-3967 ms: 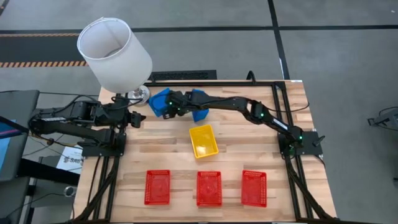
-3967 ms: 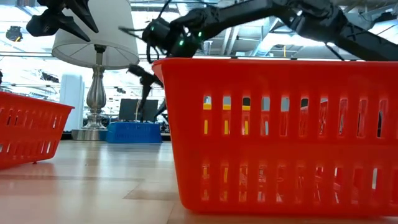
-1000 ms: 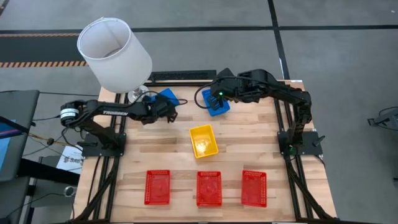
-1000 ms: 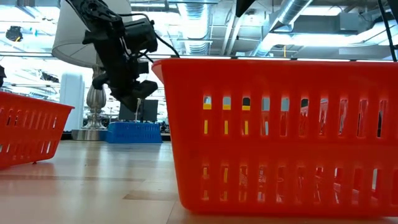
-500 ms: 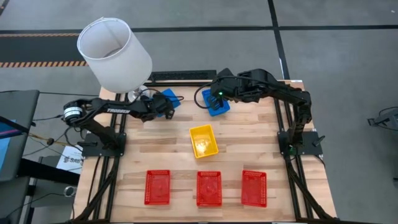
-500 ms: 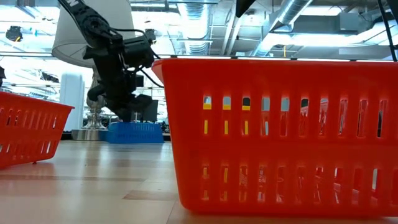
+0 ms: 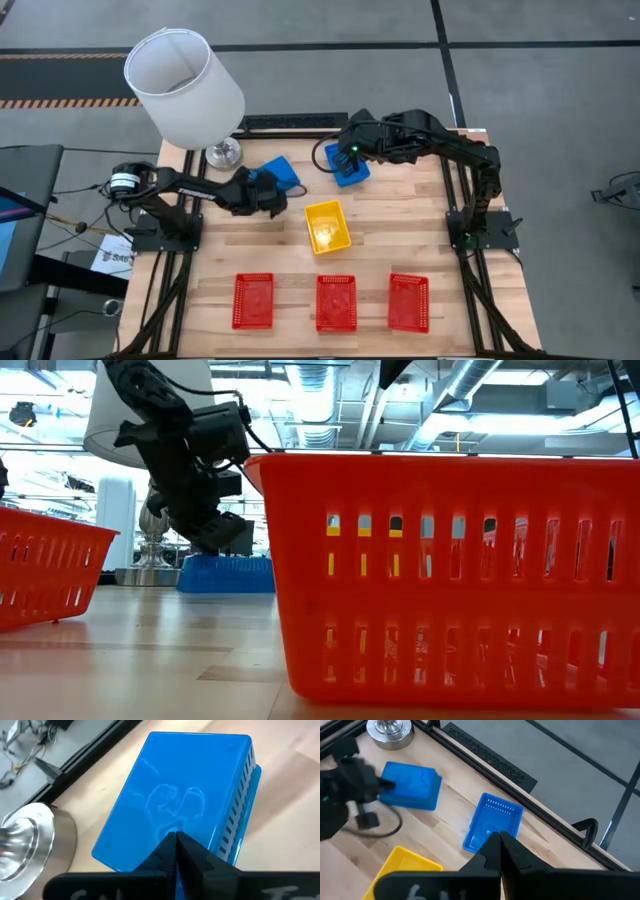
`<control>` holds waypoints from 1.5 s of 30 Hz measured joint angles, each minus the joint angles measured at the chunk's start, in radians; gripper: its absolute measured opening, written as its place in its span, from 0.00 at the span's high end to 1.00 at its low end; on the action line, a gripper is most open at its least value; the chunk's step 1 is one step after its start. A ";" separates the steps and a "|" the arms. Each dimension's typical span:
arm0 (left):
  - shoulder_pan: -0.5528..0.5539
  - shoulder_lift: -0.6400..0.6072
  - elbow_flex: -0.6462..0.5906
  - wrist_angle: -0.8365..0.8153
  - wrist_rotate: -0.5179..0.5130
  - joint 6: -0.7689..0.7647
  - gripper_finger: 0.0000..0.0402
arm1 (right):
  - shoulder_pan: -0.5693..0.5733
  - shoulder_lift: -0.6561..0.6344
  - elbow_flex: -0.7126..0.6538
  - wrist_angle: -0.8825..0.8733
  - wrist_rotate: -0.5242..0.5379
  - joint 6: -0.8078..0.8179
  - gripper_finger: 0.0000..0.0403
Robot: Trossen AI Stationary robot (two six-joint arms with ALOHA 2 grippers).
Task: Stack baskets by color
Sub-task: Stack the left blue bin on the blue bin
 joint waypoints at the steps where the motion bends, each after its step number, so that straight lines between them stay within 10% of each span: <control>1: -0.024 0.001 0.000 -0.006 -0.008 -0.013 1.00 | -0.001 0.000 0.000 0.000 0.000 -0.001 0.97; 9: -0.127 -0.220 0.055 -0.092 0.055 -0.094 1.00 | -0.001 0.001 -0.010 0.000 0.000 -0.007 0.97; 15: -0.226 -0.351 -0.147 0.125 0.017 -0.152 1.00 | 0.007 0.001 -0.010 0.000 0.000 -0.009 0.97; 45: -0.321 -0.463 -0.382 0.352 0.064 -0.610 1.00 | 0.031 0.009 -0.150 0.069 -0.018 -0.011 0.97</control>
